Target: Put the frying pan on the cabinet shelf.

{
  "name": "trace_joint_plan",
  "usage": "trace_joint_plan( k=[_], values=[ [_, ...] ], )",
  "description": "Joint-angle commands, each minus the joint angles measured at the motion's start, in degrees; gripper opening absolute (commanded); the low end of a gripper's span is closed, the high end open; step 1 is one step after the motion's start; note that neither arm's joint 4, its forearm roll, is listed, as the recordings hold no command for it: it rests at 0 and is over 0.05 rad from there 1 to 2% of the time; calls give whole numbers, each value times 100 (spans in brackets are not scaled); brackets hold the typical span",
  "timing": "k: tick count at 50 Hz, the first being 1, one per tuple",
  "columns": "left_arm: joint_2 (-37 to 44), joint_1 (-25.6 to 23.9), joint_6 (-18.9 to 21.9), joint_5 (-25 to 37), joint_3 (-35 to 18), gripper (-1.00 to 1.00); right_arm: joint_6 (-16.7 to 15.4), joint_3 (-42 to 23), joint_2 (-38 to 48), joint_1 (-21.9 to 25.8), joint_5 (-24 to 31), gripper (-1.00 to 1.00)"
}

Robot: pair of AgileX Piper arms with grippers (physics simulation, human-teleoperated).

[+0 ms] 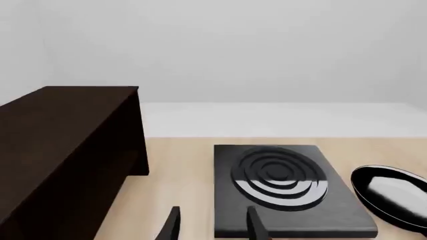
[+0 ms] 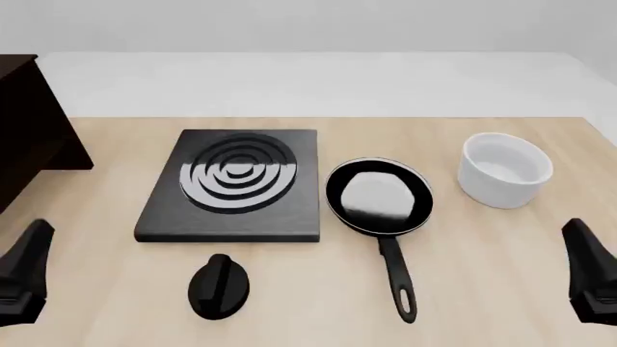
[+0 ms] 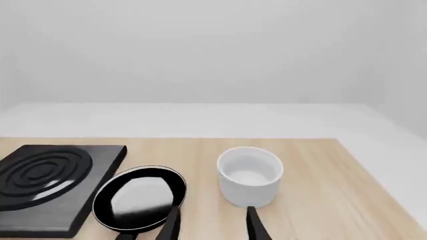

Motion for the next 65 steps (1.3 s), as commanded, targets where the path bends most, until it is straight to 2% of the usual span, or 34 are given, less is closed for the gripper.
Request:
trace_joint_plan(
  k=[1, 2, 3, 4, 6, 10, 13, 15, 18, 23, 24, 27, 29, 30, 32, 33, 34, 35, 37, 38, 39, 43, 44, 45, 47, 50, 53, 55, 57, 58, 59, 61, 63, 65],
  values=[
    [6, -177, -151, 349, -392, 100, 171, -241, -49, -79, 311, 100],
    [-9, -220, -164, 441, -478, 100, 246, -308, -58, -90, 397, 100],
    [-11, -256, -210, 564, -574, 100, 478, -343, 5, -152, 425, 100],
    [-13, -288, -249, 675, -670, 100, 514, -381, 90, -225, 458, 100],
    [-10, -321, -259, 895, -842, 100, 330, -525, 136, -295, 551, 100],
    [17, -382, -274, 1283, -1121, 100, 423, -988, 166, -426, 944, 100],
    [96, -434, -483, 1416, -1272, 100, 394, -1269, 195, -407, 1173, 100],
    [164, -492, -457, 1438, -1300, 100, 398, -1386, 298, -379, 1238, 100],
    [347, -547, -465, 1456, -1358, 100, 228, -1697, 508, -245, 1458, 100],
    [437, -679, -447, 1509, -1431, 100, 213, -1993, 653, -88, 1684, 100],
    [578, -675, -733, 1499, -1461, 100, 138, -2092, 848, 25, 1753, 100],
    [611, -694, -590, 1582, -1582, 100, 149, -2276, 1028, 132, 1896, 100],
    [756, -757, -229, 1657, -1836, 100, 369, -2748, 935, 192, 2207, 100],
    [775, -669, -308, 1702, -1949, 100, 451, -2890, 950, 178, 2279, 100],
    [901, -656, -364, 1738, -2063, 100, 90, -3046, 1148, 515, 2395, 100],
    [902, -656, -364, 1738, -2063, 100, 90, -3047, 1149, 515, 2395, 100],
    [993, -734, -81, 1837, -2207, 100, -93, -3302, 1344, 507, 2557, 100],
    [1030, -759, -132, 1929, -2330, 100, -239, -3399, 1472, 644, 2597, 100],
    [1095, -803, -194, 2085, -2525, 100, -499, -3613, 1636, 1359, 2751, 100],
    [1132, -806, -190, 2139, -2604, 100, -405, -3687, 1738, 1530, 2839, 100],
    [1169, -822, -237, 2185, -2681, 100, -260, -3725, 1877, 1441, 2891, 100],
    [1138, -952, -571, 2470, -2907, 100, -84, -3777, 2290, 1527, 3104, 100],
    [1096, -994, -475, 2489, -2848, 100, 252, -3820, 2369, 1528, 3171, 100],
    [1130, -989, -428, 2548, -2912, 100, 397, -3859, 2467, 1494, 3240, 100],
    [1118, -983, -486, 2508, -2841, 100, 418, -3911, 2662, 1451, 3369, 100],
    [1123, -948, -436, 2450, -2764, 100, 661, -4094, 3161, 1866, 3700, 100],
    [1146, -999, -469, 2440, -2757, 100, 746, -4201, 3624, 2211, 3944, 100],
    [1136, -1061, -446, 2420, -2789, 100, 539, -4295, 3964, 2382, 4019, 100],
    [1133, -1089, -573, 2387, -2714, 100, 821, -4351, 4206, 2351, 4019, 100],
    [1121, -1076, -549, 2354, -2675, 100, 844, -4371, 4358, 2273, 4019, 100],
    [1171, -1078, -558, 2369, -2722, 100, 694, -4398, 4498, 2214, 3996, 100],
    [1157, -1114, -566, 2330, -2633, 100, 799, -4438, 4715, 2252, 3968, 100],
    [1094, -1121, -620, 2329, -2612, 100, 702, -4423, 5044, 2284, 3928, 100],
    [1143, -1127, -629, 2329, -2664, 100, 926, -4413, 5226, 2347, 3901, 100]
  ],
)
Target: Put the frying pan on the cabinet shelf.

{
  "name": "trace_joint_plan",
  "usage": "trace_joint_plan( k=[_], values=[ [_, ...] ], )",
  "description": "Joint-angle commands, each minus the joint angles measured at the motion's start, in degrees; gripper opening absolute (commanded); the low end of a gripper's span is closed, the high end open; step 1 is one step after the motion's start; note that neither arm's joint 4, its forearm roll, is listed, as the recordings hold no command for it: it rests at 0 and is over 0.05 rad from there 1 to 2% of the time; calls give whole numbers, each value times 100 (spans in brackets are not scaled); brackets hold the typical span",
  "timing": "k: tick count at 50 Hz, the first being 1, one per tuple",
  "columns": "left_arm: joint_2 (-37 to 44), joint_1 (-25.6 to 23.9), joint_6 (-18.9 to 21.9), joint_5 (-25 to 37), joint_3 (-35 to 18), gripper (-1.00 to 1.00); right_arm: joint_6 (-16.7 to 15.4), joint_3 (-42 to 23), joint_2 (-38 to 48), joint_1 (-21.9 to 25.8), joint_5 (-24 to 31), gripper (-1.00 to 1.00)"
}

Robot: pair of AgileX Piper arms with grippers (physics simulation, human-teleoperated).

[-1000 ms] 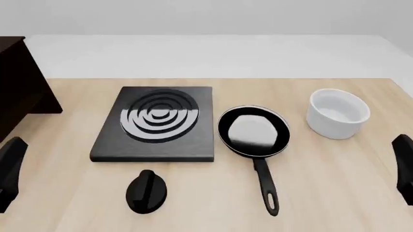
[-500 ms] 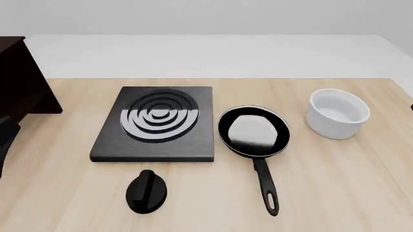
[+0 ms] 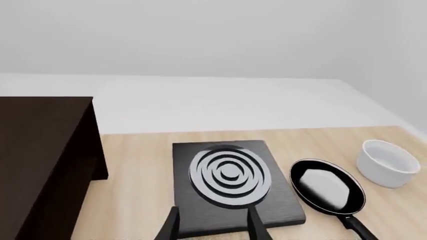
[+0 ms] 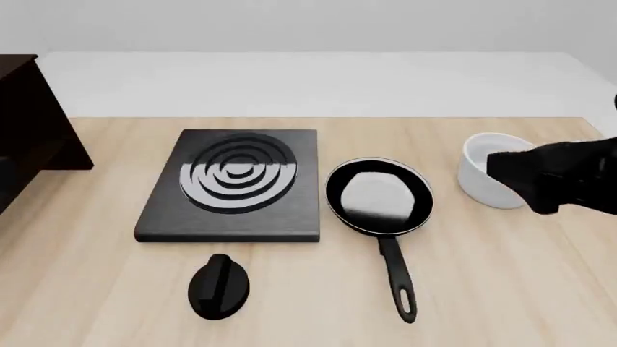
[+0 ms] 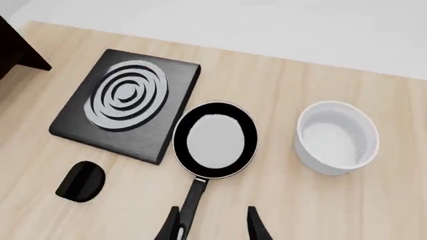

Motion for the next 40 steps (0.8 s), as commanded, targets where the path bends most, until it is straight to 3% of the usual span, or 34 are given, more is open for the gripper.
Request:
trace_joint_plan(
  k=[1, 5, 7, 12, 17, 19, 22, 24, 28, 32, 36, 40],
  values=[
    [52, -60, -107, -23, -28, 100, 310, -258, 1366, 328, 176, 100],
    [33, -36, -102, 14, -46, 100, 307, -169, 1723, 478, 34, 100],
    [28, -45, -45, 32, -42, 100, 490, -70, 1841, 581, -59, 100],
    [28, -89, -62, -33, 50, 100, 572, 81, 2099, 678, -293, 100],
    [41, -148, -19, -76, 113, 100, 448, -77, 2283, 527, -394, 100],
    [49, -174, -30, -166, 235, 100, 542, -9, 2412, 639, -460, 100],
    [74, -189, -11, -165, 230, 100, 167, -23, 2700, 709, -434, 100],
    [69, -210, 3, -188, 277, 100, 184, -147, 2905, 664, -439, 100],
    [82, -189, 5, -210, 280, 100, 442, 46, 3165, 867, -564, 100],
    [87, -158, -15, -194, 255, 100, 431, 135, 3264, 875, -687, 100],
    [92, -163, -11, -171, 240, 100, 699, 282, 3407, 965, -885, 100],
    [51, -174, -27, -207, 311, 100, 646, 426, 3533, 937, -1037, 100]
  ],
)
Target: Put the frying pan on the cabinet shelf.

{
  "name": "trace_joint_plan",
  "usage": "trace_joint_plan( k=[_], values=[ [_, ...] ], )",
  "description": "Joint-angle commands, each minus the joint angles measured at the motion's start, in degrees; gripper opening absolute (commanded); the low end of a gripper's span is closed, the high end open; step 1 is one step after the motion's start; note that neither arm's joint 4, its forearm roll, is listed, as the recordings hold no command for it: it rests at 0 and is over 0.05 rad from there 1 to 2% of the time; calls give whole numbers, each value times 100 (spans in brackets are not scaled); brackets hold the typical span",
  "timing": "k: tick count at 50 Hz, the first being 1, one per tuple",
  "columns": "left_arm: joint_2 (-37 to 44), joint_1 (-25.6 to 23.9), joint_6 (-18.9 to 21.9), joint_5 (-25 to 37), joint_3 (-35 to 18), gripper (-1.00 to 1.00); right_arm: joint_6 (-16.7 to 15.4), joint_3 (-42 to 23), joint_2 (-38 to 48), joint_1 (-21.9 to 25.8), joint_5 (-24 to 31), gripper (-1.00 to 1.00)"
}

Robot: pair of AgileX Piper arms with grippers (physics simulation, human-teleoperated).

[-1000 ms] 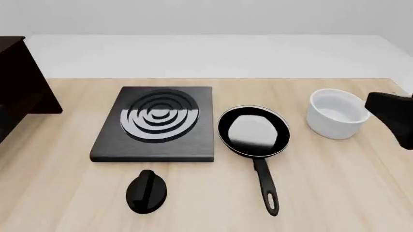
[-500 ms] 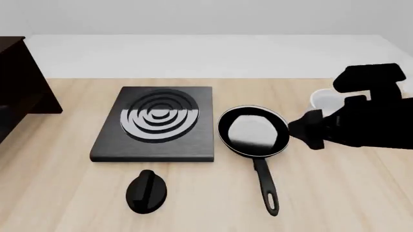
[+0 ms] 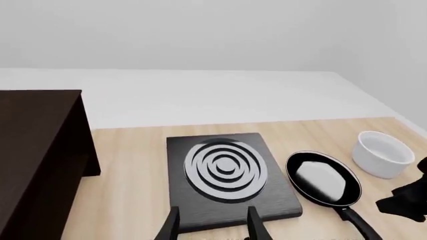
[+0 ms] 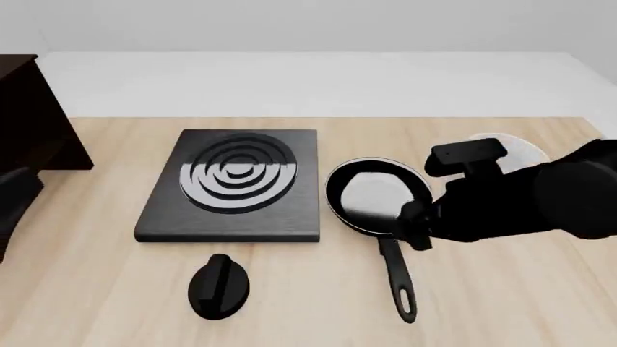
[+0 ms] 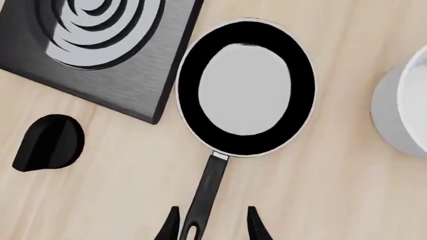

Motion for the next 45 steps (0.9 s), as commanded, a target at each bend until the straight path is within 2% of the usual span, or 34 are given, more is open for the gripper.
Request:
trace_joint_plan(
  k=[1, 9, 12, 21, 24, 29, 33, 40, 45],
  values=[
    [9, 1, 9, -69, 80, 100, 167, 288, 504, 109, -400, 100],
    [24, -26, 15, -126, 151, 100, 390, 480, 675, 189, -665, 100],
    [14, -10, 8, -144, 177, 100, 601, 573, 725, 366, -779, 100],
    [42, 3, 10, -102, 117, 100, 832, 934, 940, 592, -1152, 100],
    [60, 33, 42, -164, 162, 100, 755, 1036, 1076, 519, -1287, 100],
    [74, 52, 19, -181, 194, 100, 847, 1190, 1190, 582, -1456, 100],
    [96, 26, 36, -244, 257, 100, 685, 1296, 1369, 406, -1611, 100],
    [162, 30, 40, -228, 233, 100, 824, 1311, 1393, 331, -1672, 100],
    [172, 12, 53, -241, 244, 100, 730, 1402, 1690, 258, -1948, 100]
  ],
)
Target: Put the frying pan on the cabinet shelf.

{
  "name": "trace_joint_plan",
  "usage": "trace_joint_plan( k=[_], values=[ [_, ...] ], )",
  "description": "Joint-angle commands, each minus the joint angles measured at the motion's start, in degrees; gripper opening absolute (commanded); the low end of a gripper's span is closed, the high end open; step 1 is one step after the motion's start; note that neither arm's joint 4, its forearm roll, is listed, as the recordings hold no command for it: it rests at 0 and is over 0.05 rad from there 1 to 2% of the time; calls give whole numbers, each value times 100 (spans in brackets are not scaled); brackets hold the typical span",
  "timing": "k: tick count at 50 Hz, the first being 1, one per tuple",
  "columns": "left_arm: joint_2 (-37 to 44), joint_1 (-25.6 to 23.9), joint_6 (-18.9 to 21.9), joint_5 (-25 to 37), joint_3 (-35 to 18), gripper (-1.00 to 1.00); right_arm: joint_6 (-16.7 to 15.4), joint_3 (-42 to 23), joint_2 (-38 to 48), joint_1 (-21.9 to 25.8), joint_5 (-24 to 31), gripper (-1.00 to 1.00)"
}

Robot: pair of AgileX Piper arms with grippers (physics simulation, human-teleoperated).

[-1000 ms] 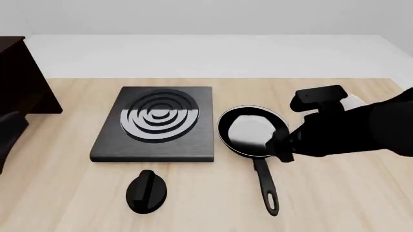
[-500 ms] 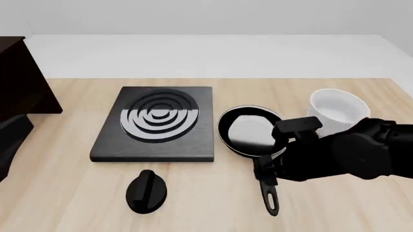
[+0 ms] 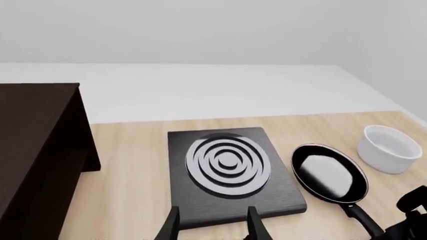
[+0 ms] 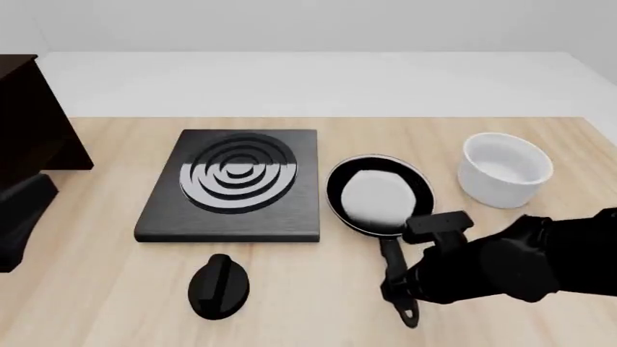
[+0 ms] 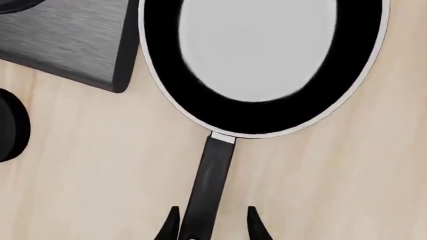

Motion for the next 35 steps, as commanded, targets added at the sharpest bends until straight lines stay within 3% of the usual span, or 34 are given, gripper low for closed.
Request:
trace_joint_plan(
  k=[1, 6, 7, 10, 12, 19, 27, 28, 31, 32, 35],
  values=[
    [53, -21, 9, -48, 45, 100, 85, 220, 401, -83, -422, 100],
    [42, -5, 16, -97, 128, 100, 331, 292, 382, 79, -495, 100],
    [40, -6, 18, -107, 141, 100, 402, 312, 325, 90, -486, -100],
    [64, -3, 22, -75, 80, 100, 444, 355, 248, 123, -413, -100],
    [75, -12, 20, -89, 87, 100, 250, 318, 118, -144, -329, -100],
    [78, -31, 28, -71, 71, 100, 134, 367, -382, -442, -20, -100],
    [61, -45, 31, -112, 125, 100, 82, 279, -1233, -575, 675, -100],
    [55, -50, 37, -95, 110, 100, -97, 183, -1519, -743, 916, -100],
    [53, -63, 43, -128, 143, 100, -187, 134, -1719, -869, 1109, -100],
    [57, -70, 40, -139, 149, 100, -573, 53, -1828, -1072, 1209, -100],
    [48, -105, 66, -139, 156, 100, -695, -65, -2120, -1359, 1399, -100]
  ],
)
